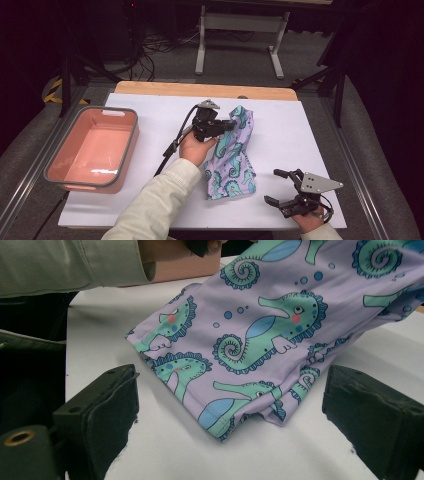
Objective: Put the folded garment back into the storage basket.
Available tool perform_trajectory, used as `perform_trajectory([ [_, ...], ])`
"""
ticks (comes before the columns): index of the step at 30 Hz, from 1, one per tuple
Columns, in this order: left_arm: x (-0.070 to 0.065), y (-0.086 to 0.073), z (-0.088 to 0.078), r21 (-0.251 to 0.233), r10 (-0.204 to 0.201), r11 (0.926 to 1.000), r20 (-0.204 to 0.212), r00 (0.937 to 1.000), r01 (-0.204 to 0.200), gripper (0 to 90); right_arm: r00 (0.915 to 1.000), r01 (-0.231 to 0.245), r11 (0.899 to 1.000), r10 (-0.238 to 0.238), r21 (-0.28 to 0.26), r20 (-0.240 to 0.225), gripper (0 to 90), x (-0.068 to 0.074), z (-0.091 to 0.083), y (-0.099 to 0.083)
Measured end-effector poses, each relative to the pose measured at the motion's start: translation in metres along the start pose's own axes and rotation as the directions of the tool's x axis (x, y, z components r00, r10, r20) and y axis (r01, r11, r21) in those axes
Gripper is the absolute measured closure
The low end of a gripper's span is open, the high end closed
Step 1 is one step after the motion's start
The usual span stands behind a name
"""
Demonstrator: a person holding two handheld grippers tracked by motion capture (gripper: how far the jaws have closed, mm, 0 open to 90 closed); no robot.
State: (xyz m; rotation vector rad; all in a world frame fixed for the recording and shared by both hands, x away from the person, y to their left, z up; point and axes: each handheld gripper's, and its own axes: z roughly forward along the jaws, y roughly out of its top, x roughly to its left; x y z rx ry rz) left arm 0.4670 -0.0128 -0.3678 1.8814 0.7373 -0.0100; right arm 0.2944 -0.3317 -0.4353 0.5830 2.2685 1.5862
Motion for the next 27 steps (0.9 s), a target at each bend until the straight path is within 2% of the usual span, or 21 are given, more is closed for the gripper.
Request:
perform_trajectory([
  [5, -0.008, 0.006, -0.010, -0.039, 0.029, 0.9989, 0.050, 0.9983, -0.027, 80.4, 1.0000, 0.002, 1.000, -0.002, -0.001, -0.001, 8.4, 0.000, 0.000, 0.000],
  [7, -0.012, 0.009, -0.017, -0.074, 0.048, 0.9964, 0.091, 0.9947, -0.041, 80.4, 1.0000, 0.001, 1.000, -0.001, -0.002, -0.003, 8.0, 0.000, 0.000, 0.000],
  [8, -0.012, 0.009, -0.017, -0.074, 0.048, 0.9964, 0.091, 0.9947, -0.041, 80.4, 1.0000, -0.001, 1.000, 0.001, -0.005, -0.004, 7.9, 0.000, 0.000, 0.000],
  [9, -0.013, 0.011, -0.021, -0.097, 0.046, 0.9947, 0.120, 0.9917, -0.034, 80.4, 1.0000, -0.003, 1.000, 0.003, -0.008, -0.007, 7.5, 0.000, -0.001, 0.000],
  [11, -0.014, 0.012, -0.022, -0.100, 0.043, 0.9945, 0.127, 0.9910, -0.031, 80.4, 1.0000, -0.002, 1.000, 0.002, -0.012, -0.009, 7.4, 0.000, -0.001, 0.000],
  [12, -0.016, 0.014, -0.025, -0.113, 0.060, 0.9926, 0.141, 0.9882, -0.044, 80.5, 1.0000, -0.002, 1.000, 0.002, -0.014, -0.005, 7.3, -0.001, -0.002, 0.000],
  [14, -0.018, 0.015, -0.027, -0.121, 0.068, 0.9913, 0.147, 0.9867, -0.051, 80.5, 1.0000, -0.002, 1.000, 0.002, -0.014, -0.006, 7.2, -0.001, -0.002, 0.000],
  [17, -0.022, 0.019, -0.033, -0.150, 0.109, 0.9851, 0.164, 0.9803, -0.084, 80.5, 0.9999, -0.001, 1.000, 0.001, -0.020, -0.012, 6.9, 0.000, -0.002, 0.000],
  [21, -0.024, 0.022, -0.038, -0.161, 0.114, 0.9834, 0.181, 0.9768, -0.084, 80.5, 0.9999, -0.008, 1.000, 0.008, -0.027, -0.013, 6.6, -0.001, -0.003, 0.000],
  [27, -0.028, 0.026, -0.046, -0.180, 0.158, 0.9759, 0.198, 0.9674, -0.123, 80.5, 0.9999, -0.005, 1.000, 0.004, -0.031, -0.013, 6.5, -0.001, -0.003, 0.000],
])
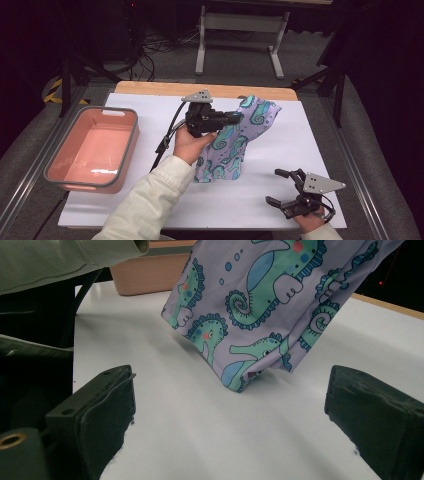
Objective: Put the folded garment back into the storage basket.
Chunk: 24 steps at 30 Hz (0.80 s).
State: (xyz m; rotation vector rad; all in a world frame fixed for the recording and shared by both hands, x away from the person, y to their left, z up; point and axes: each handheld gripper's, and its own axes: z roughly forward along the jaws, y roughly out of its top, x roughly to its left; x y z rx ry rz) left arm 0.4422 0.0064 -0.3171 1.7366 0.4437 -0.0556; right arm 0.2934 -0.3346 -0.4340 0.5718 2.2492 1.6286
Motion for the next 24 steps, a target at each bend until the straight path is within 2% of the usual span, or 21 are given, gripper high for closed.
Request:
perform_trajectory([
  [10, -0.003, 0.010, -0.016, 0.002, 0.055, 0.9985, 0.033, 0.9979, -0.055, 80.5, 1.0000, 0.005, 1.000, -0.005, -0.003, -0.007, 6.1, 0.000, 0.000, 0.000],
  [14, -0.005, 0.016, -0.026, -0.006, 0.078, 0.9970, 0.062, 0.9951, -0.078, 80.5, 1.0000, 0.005, 1.000, -0.005, -0.002, -0.008, 6.0, 0.001, 0.000, 0.000],
  [24, -0.007, 0.025, -0.049, -0.017, 0.108, 0.9941, 0.066, 0.9920, -0.107, 80.5, 1.0000, 0.006, 1.000, -0.006, 0.000, -0.006, 6.1, 0.001, 0.001, 0.000],
])
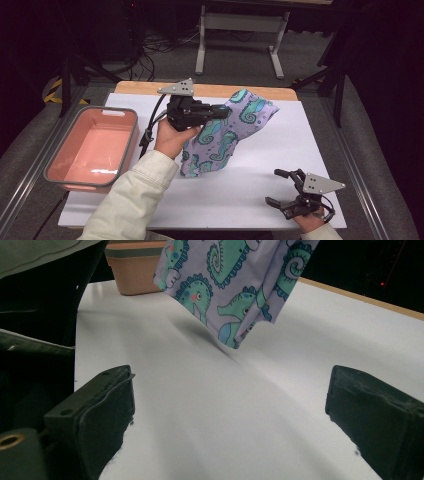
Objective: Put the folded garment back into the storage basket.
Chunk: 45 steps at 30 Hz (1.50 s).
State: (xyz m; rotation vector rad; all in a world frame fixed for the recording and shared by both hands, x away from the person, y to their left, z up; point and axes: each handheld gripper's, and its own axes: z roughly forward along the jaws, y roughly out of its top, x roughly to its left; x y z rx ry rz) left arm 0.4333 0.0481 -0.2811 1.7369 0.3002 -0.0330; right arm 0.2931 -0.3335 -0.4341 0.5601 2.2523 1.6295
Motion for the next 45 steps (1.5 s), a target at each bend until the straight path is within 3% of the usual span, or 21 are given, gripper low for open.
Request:
perform_trajectory([
  [25, -0.001, 0.016, -0.058, -0.048, 0.037, 0.9981, -0.029, 0.9989, -0.038, 80.5, 1.0000, 0.003, 1.000, -0.003, 0.011, 0.004, 6.1, 0.000, 0.001, 0.000],
  [34, -0.001, 0.016, -0.079, -0.068, 0.047, 0.9964, -0.060, 0.9971, -0.051, 80.4, 1.0000, -0.001, 1.000, 0.001, 0.013, 0.005, 6.2, 0.000, 0.002, 0.000],
  [45, -0.003, 0.014, -0.105, -0.078, 0.061, 0.9945, -0.128, 0.9899, -0.071, 80.4, 1.0000, 0.000, 1.000, 0.000, 0.015, 0.005, 6.2, 0.000, 0.002, 0.000],
])
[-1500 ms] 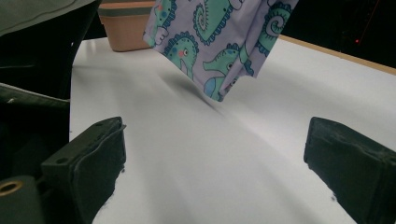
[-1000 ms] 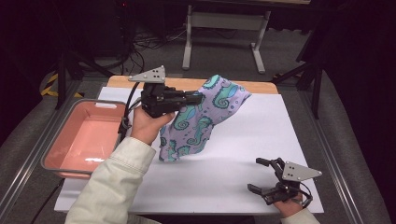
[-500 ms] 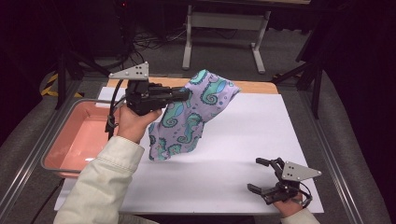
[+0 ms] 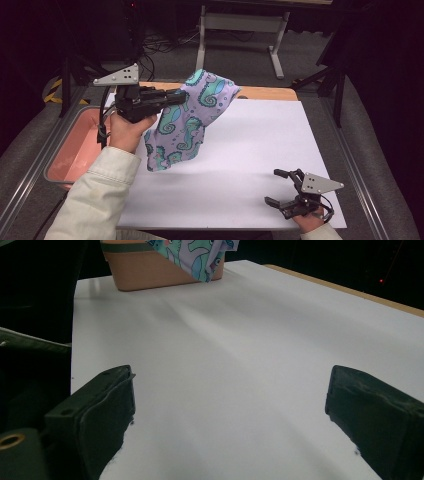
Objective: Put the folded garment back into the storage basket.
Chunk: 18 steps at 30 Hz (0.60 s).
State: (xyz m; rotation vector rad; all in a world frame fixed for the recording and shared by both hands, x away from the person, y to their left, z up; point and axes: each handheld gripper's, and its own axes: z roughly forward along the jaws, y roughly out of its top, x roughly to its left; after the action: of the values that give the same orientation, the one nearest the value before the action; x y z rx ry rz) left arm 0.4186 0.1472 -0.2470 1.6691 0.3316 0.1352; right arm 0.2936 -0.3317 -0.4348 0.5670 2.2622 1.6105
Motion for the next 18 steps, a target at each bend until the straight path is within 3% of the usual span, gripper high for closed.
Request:
perform_trajectory([
  [18, -0.001, 0.003, -0.044, -0.009, 0.008, 0.9999, -0.084, 0.9964, -0.009, 80.4, 1.0000, 0.003, 1.000, -0.003, 0.013, 0.001, 6.4, 0.001, 0.002, 0.000],
])
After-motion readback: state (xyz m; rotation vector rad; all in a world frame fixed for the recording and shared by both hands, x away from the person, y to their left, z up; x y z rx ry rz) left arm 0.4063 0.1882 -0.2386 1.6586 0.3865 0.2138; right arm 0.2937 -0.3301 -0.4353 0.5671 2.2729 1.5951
